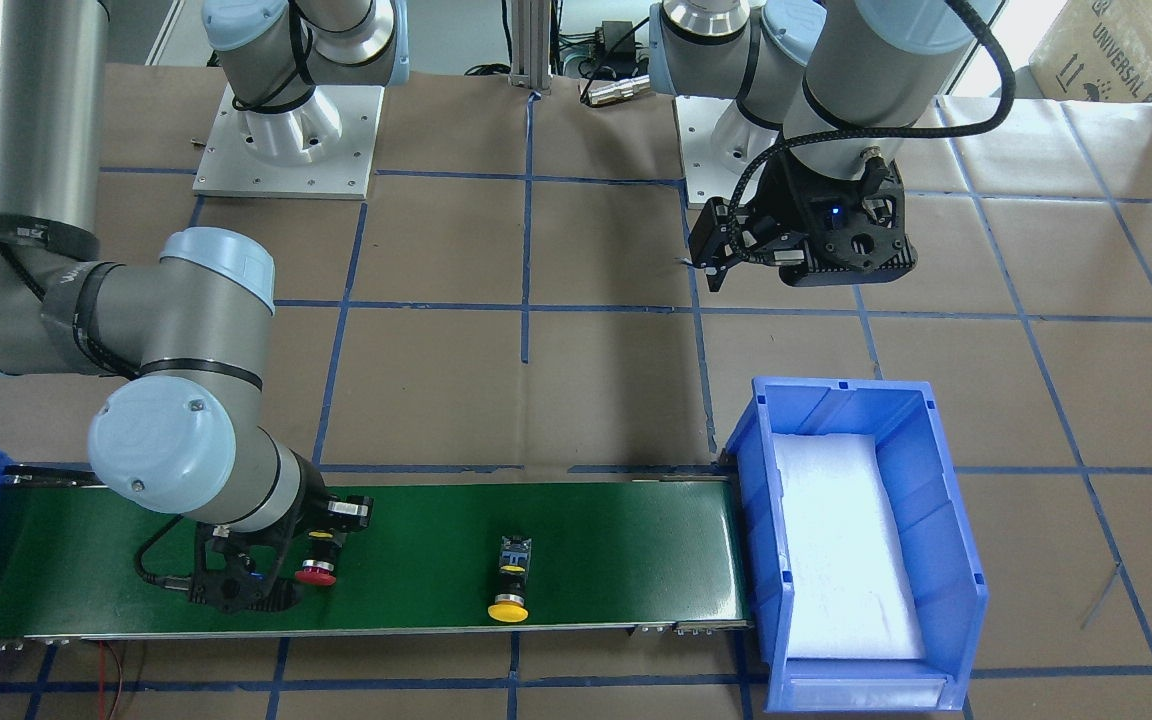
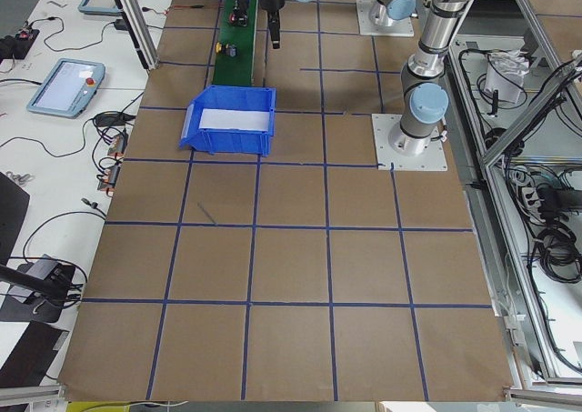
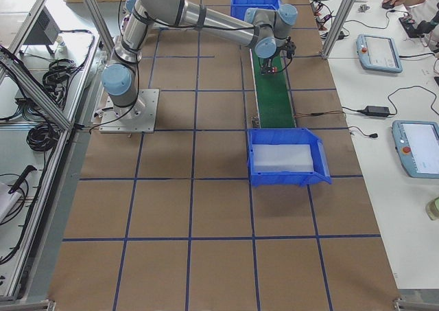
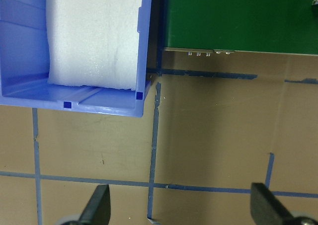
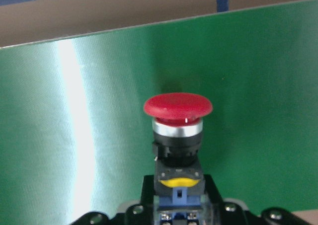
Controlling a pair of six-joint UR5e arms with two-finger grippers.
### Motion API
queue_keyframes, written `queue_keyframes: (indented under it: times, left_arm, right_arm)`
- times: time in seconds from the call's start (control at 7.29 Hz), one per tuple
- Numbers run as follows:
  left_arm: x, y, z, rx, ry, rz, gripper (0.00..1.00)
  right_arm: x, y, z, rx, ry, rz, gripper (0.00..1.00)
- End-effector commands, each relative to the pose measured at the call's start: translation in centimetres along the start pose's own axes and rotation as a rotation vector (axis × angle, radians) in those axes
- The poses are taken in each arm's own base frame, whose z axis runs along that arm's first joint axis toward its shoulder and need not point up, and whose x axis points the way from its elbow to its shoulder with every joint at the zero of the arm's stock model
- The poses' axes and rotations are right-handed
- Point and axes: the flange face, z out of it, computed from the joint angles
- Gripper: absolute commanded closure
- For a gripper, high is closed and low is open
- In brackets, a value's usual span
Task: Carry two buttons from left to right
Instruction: 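Lower the right gripper onto the red button on the belt and grasp it, then carry the red button into the foam-lined blue bin and release it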
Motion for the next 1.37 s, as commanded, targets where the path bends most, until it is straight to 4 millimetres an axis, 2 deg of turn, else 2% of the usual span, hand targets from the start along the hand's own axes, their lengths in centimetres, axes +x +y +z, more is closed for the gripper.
queue_keyframes:
  times: [0.0,0.14,0.27,0.55,0.69,0.82,0.96,1.1,1.23]
  left_arm:
    - [0.0,0.0,0.1,-0.001,-0.003,0.002,0.0]
    - [0.0,0.1,0.2,-0.002,-0.003,0.004,0.0]
    - [0.0,0.1,0.2,-0.004,-0.003,0.004,0.0]
    - [0.0,0.1,0.2,-0.004,-0.003,0.004,0.0]
    - [0.0,0.1,0.2,-0.004,-0.005,0.004,0.0]
    - [0.0,0.1,0.3,-0.005,-0.005,0.007,0.0]
    - [0.0,0.1,0.3,-0.005,-0.005,0.009,0.0]
    - [0.0,0.1,0.5,-0.008,-0.004,0.012,0.0]
    - [0.0,0.1,0.4,-0.007,-0.005,0.01,0.0]
  right_arm:
    - [1.2,-0.4,-1.7,0.03,0.055,-0.041,0.95]
    - [1.7,-0.8,-2.9,0.042,0.055,-0.053,0.95]
    - [3.9,-1.2,-5.2,0.074,0.038,-0.089,0.94]
    - [13.0,-1.0,-8.8,0.045,-0.027,-0.101,0.94]
    - [16.7,-0.4,-10.6,0.065,-0.029,-0.133,0.93]
    - [19.3,0.1,-12.3,0.07,-0.025,-0.129,0.93]
    - [19.3,0.9,-14.0,0.074,-0.01,-0.13,0.89]
    - [20.6,0.8,-14.1,0.069,0.024,-0.126,0.89]
    - [25.1,0.8,-14.3,0.064,0.04,-0.179,0.9]
